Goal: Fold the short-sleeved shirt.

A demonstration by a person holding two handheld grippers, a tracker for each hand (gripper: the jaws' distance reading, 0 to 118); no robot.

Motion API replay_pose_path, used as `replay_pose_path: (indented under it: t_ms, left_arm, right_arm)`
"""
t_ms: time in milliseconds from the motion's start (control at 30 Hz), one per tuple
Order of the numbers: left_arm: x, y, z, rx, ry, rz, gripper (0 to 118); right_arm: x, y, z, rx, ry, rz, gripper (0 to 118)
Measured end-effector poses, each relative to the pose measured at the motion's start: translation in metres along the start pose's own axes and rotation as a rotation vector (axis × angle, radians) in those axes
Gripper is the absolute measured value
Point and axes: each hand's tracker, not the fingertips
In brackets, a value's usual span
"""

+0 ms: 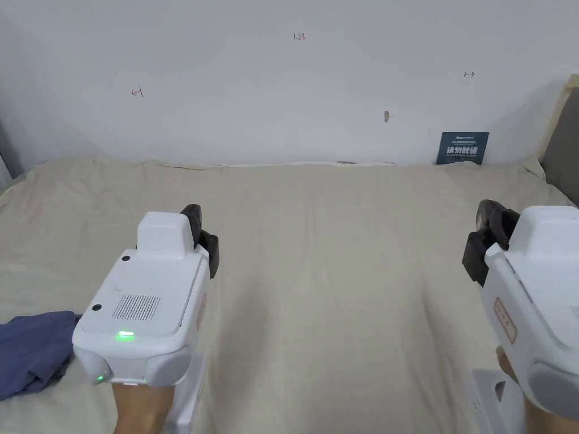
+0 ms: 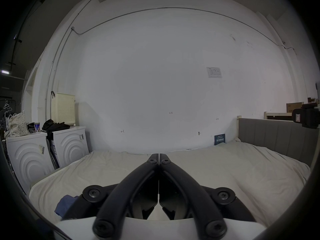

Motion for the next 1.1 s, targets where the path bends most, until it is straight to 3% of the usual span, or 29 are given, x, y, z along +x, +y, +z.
replay_pose_path:
  t_ms: [1100]
  left_arm:
    - [0.0005,-0.0053,-0.0039,-0.012,-0.023,-0.014,0]
  right_arm:
    - [-0.0026,-0.002,-0.0028,-0.005,-0.007,0.012,2]
